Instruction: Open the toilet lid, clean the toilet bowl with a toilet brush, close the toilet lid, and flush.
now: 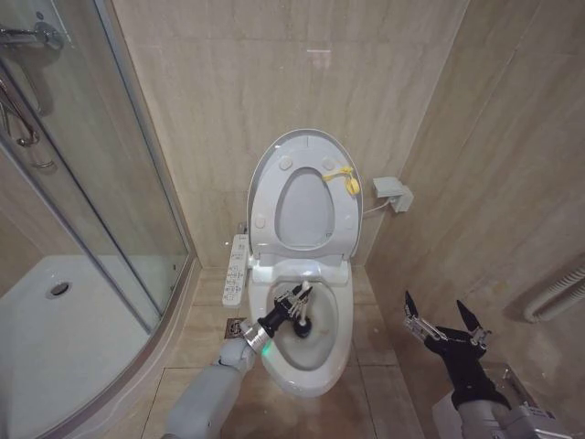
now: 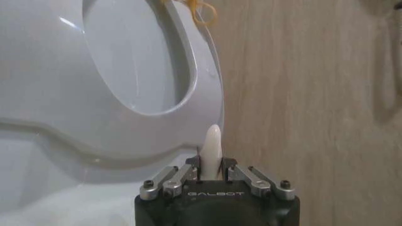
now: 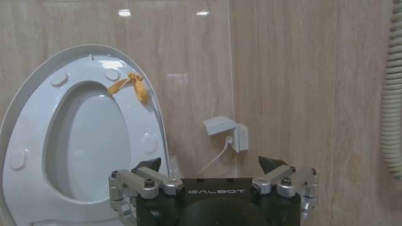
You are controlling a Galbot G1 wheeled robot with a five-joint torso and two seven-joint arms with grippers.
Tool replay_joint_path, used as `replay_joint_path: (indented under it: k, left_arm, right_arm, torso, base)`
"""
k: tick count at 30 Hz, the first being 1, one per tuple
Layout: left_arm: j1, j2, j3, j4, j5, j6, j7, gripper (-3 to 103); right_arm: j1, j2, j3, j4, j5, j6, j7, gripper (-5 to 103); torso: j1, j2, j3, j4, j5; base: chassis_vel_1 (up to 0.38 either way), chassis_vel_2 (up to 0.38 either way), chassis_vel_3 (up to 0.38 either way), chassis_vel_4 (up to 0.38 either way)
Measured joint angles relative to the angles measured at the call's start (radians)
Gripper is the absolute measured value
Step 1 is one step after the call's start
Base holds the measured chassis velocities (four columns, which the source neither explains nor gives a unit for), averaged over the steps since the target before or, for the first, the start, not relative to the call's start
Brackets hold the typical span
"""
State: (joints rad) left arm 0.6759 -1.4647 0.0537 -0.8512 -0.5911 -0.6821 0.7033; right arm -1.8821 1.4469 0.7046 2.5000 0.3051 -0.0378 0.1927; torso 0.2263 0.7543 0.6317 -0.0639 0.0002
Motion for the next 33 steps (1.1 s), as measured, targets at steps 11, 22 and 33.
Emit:
replay_joint_path:
  k: [11, 22, 33]
  left_arm:
    - [-0.031, -0.098, 0.037, -0.01, -0.199, 0.024, -0.071, 22]
    - [-0.031, -0.045, -0.018, 0.042, 0.046, -0.05, 0.051, 22]
    - [0.099, 0.097, -0.001, -0.172, -0.124, 0.038, -0.056, 22]
  right_arm:
    - [0.0, 0.0, 0.0, 0.0, 0.0, 0.0, 0.0, 100]
    - [0.0, 0.0, 0.0, 0.0, 0.0, 0.0, 0.0, 100]
    - [0.0, 0.0, 0.0, 0.0, 0.0, 0.0, 0.0, 100]
  torso:
    - [0.0, 0.0, 0.0, -0.0004, -0.0001]
    - [0.0, 0.0, 0.0, -0.0003, -0.0003]
    - [0.0, 0.0, 0.0, -0.0001, -0.0003]
  base:
    - [0.0, 0.0, 0.0, 0.0]
    - [0.0, 0.0, 0.0, 0.0]
    - [0.0, 0.0, 0.0, 0.0]
